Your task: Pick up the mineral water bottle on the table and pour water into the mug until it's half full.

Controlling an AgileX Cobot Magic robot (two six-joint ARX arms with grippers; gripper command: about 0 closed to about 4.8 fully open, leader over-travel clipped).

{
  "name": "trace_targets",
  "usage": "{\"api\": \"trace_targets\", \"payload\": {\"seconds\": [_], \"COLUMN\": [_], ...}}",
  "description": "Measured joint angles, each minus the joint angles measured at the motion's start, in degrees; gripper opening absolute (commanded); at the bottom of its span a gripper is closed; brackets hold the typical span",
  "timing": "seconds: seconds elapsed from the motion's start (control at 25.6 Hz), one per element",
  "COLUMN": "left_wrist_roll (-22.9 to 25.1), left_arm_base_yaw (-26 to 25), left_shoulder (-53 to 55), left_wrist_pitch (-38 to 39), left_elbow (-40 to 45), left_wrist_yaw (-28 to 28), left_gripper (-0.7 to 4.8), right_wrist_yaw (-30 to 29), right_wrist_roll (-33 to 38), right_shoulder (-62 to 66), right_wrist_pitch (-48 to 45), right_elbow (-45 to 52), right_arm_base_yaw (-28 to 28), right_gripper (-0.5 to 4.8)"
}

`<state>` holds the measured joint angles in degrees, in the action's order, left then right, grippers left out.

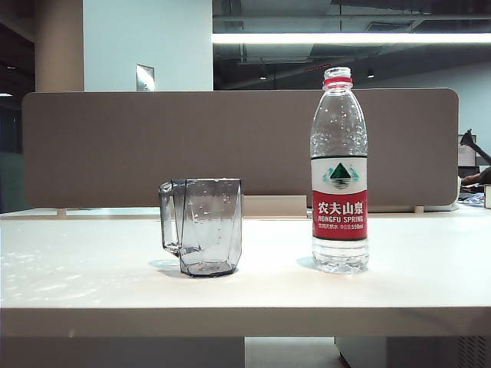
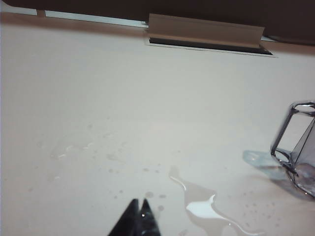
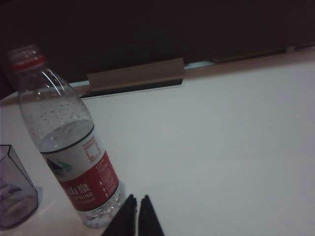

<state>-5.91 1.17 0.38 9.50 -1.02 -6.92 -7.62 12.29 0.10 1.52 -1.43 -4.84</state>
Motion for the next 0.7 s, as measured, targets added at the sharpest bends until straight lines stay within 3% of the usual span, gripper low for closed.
{"api": "trace_targets", "payload": {"seconds": [0.2,0.27,0.43,0.59,0.7], "left_wrist_roll": [1.0,1.2,1.2,0.3,-0.2], "left_arm_base_yaw": [0.0,0.0,0.0,0.0,0.0], "left_shoulder": [0.0,0.0,0.0,1.6,6.8], "left_wrist_pitch": [1.0,0.5,1.8,4.7,4.5], "left_elbow": [0.0,0.0,-1.4,-7.3,-10.6], "left_wrist_yaw": [0.1,-3.5,-12.3,-14.1,-16.3], "left_gripper": [-0.05,-0.05,-0.05,-0.05,-0.05], "right_wrist_yaw": [-0.2,-1.8,-3.7,-3.8,-5.2], "right_wrist_roll": [0.0,0.1,0.9,6.6,9.7], "right_shoulder": [0.0,0.0,0.0,0.5,1.7], "right_wrist_pitch": [3.1,3.5,7.3,15.6,15.9], "right_elbow": [0.0,0.0,-3.3,-11.5,-15.3], "right_arm_base_yaw": [0.0,0.0,0.0,0.0,0.0], "right_gripper": [0.29,-0.10,-0.09,-0.09,-0.09]}}
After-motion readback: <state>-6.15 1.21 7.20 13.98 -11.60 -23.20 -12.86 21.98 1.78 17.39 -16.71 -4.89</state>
